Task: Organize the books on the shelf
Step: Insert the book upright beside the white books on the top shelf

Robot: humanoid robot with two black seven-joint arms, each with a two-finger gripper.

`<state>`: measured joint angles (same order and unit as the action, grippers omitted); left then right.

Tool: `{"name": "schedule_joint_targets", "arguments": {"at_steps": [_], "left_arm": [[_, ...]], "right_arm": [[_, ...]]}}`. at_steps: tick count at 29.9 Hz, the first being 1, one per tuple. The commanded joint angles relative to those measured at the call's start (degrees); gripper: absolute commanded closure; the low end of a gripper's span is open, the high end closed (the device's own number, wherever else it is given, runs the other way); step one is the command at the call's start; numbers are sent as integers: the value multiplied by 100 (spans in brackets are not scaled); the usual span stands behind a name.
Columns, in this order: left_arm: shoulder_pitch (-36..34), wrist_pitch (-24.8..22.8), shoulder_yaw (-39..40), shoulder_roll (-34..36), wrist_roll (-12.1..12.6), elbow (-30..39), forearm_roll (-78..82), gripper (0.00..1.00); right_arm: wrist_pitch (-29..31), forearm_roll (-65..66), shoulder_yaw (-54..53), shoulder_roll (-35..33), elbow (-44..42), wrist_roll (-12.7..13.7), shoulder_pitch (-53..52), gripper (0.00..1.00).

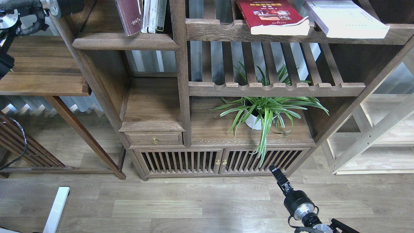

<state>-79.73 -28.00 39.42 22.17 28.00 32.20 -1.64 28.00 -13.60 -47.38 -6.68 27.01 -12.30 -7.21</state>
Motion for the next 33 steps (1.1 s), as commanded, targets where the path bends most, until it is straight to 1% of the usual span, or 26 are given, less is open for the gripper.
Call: {"name": "schedule_joint_targets", "arguments": {"at_steps": [1, 9, 10, 12, 17, 18, 20, 22, 23, 24, 25, 27, 29, 33], "left_arm": [[19, 0, -48, -37, 0, -39, -3, 97], [19, 0, -215, -195, 0, -21, -3, 92], [19, 0, -215, -222, 0, -21, -3, 92], [10, 0, -207, -248, 0, -30, -3, 96], [10, 0, -215, -231, 0, -39, -3, 96], [10, 0, -215, -239, 0, -39, -3, 96], [2, 0, -224, -248, 0, -39, -3, 91], [2, 0, -224, -240, 0, -30, -3, 90], [-7, 0, -224, -239, 0, -30, -3, 86], [-16, 0, -207, -239, 0, -30, -3, 79], [-16, 0, -198, -222, 0, -30, -3, 73], [-25, 0, -137, -178, 0, -21, -3, 67], [-33, 0, -110, -160, 0, -12, -3, 56], [-34, 0, -101, -29, 0, 23, -4, 50]], "right_arm": [[0, -2, 0, 0, 32, 0, 18, 1], [0, -11, -9, -9, 85, 0, 79, 1], [0, -11, -9, -9, 85, 0, 79, 1], [0, -11, -9, -9, 85, -9, 88, 1], [0, -37, -9, -9, 102, 0, 106, 1], [0, -37, -9, -9, 120, 0, 106, 1], [0, -37, -9, -9, 146, 0, 106, 1], [0, -37, -9, -18, 155, 0, 106, 1], [0, -37, -9, -26, 155, 0, 114, 1], [0, -37, -9, -26, 155, -9, 115, 1], [0, -37, -9, -26, 155, -9, 132, 1], [0, -37, -9, -26, 155, -9, 158, 1], [0, -37, -9, -26, 155, -9, 159, 1], [0, -37, -9, -18, 155, 0, 159, 1]]}}
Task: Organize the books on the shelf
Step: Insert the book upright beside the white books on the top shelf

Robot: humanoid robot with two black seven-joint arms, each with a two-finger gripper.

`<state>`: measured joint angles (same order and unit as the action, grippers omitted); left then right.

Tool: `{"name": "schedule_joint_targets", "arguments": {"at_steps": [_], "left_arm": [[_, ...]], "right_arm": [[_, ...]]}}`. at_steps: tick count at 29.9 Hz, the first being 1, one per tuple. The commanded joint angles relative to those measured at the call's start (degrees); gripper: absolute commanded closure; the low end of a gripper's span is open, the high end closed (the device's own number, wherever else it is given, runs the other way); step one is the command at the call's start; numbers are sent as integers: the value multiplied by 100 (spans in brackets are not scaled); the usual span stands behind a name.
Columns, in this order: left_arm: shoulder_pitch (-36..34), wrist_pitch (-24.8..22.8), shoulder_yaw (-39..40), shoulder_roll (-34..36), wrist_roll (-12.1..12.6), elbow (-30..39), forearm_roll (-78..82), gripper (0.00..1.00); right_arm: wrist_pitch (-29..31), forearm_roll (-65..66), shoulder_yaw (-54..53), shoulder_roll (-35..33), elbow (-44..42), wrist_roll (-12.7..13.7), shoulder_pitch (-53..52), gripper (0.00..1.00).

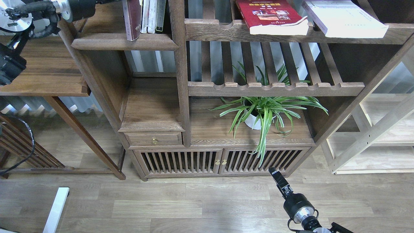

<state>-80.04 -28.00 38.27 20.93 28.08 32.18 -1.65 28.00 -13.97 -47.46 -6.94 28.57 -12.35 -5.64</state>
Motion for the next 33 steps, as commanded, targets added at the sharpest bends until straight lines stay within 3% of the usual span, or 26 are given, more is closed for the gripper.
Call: {"name": "schedule_joint_targets", "arguments": {"at_steps": [1, 12, 21, 25, 33], "left_arm": [[-3, 0, 14, 139, -8, 43, -11, 49], [67, 0, 5, 412, -8, 306, -20, 34], [85, 0, 31, 447, -8, 403, -108, 30], [102, 0, 57, 438, -197, 403, -186, 29], [137, 0, 180, 438, -268, 421, -547, 27]], "right_arm": [[0, 0, 0, 8, 0, 4, 1, 1], [0, 0, 0, -1, 0, 4, 1, 1], [0, 0, 0, -1, 0, -4, 10, 1], [0, -9, 0, 8, 0, -13, 19, 1], [0, -9, 0, 8, 0, -5, 19, 1]]}}
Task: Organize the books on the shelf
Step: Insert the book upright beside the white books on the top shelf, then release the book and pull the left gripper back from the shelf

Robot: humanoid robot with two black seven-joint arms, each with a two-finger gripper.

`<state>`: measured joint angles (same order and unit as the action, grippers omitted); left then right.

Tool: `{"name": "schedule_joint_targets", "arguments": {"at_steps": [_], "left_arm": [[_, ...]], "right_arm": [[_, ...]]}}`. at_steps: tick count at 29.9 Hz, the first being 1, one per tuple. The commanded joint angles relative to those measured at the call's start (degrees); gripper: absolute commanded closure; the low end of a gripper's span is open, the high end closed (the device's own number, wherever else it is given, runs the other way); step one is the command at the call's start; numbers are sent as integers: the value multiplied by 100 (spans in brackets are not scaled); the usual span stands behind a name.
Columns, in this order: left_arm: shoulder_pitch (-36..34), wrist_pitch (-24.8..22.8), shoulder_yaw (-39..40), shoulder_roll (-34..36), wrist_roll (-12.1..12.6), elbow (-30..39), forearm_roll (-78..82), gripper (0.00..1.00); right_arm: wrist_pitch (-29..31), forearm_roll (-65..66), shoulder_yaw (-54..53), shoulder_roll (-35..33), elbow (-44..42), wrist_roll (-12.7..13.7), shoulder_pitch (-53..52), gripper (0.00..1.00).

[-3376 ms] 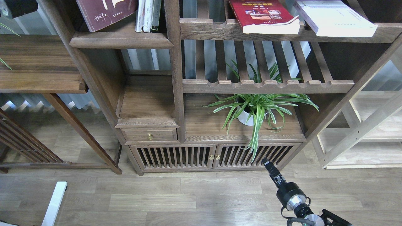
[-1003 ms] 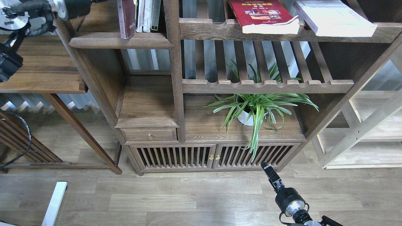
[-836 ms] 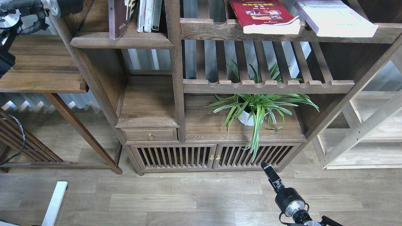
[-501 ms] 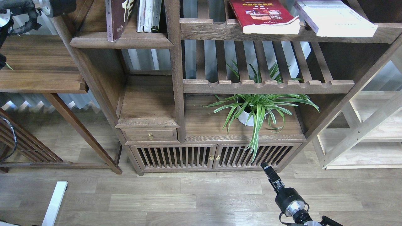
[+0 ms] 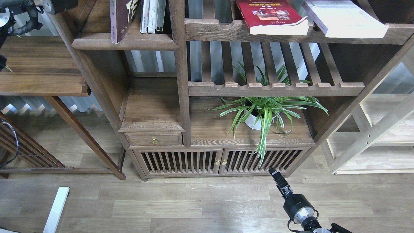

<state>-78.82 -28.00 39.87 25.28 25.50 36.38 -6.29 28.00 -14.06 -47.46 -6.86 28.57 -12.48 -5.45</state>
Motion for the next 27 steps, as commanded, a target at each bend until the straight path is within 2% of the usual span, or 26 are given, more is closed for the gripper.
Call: {"name": "schedule_joint_targets", "arguments": {"at_steps": [1, 7, 27], "left_arm": [[24, 0, 21, 3, -19, 1, -83, 26], [147, 0, 109, -5, -150, 202, -328, 24], [1360, 0, 1400, 443, -151, 1582, -566, 22]], "right_arm": [[0, 0, 0, 0, 0, 9, 0, 1], [0, 0, 0, 9, 0, 0, 0, 1], [0, -18, 9, 9, 26, 9, 18, 1]]}}
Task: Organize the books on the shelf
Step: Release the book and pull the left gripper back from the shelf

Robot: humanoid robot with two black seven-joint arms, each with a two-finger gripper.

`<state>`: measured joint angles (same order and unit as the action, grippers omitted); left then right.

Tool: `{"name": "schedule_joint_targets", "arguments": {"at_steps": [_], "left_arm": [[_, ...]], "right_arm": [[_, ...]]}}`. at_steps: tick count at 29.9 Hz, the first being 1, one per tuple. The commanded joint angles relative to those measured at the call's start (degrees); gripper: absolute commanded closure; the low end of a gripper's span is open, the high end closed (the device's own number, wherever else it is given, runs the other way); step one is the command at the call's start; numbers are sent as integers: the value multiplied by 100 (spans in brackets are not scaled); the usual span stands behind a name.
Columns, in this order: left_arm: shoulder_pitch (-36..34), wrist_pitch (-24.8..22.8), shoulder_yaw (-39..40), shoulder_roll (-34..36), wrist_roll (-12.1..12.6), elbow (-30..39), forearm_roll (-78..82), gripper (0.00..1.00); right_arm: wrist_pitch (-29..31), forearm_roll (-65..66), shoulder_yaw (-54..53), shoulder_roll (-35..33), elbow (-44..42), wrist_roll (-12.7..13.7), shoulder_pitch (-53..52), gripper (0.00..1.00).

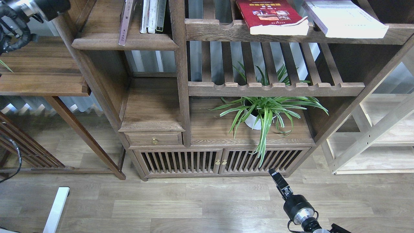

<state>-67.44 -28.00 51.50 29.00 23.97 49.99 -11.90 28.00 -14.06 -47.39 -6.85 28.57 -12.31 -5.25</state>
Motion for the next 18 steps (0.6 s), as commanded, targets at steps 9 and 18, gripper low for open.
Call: {"name": "schedule_joint_targets", "arguments": {"at_steps": [9, 18], "left_arm": [[1048, 0, 563, 255, 20, 968, -5, 18], [1391, 0, 712, 255, 11, 1434, -14, 8]], "right_arm": [[0, -27, -7, -1, 298, -52, -11, 1], [0, -45, -16, -194, 667, 1, -47, 1]]}}
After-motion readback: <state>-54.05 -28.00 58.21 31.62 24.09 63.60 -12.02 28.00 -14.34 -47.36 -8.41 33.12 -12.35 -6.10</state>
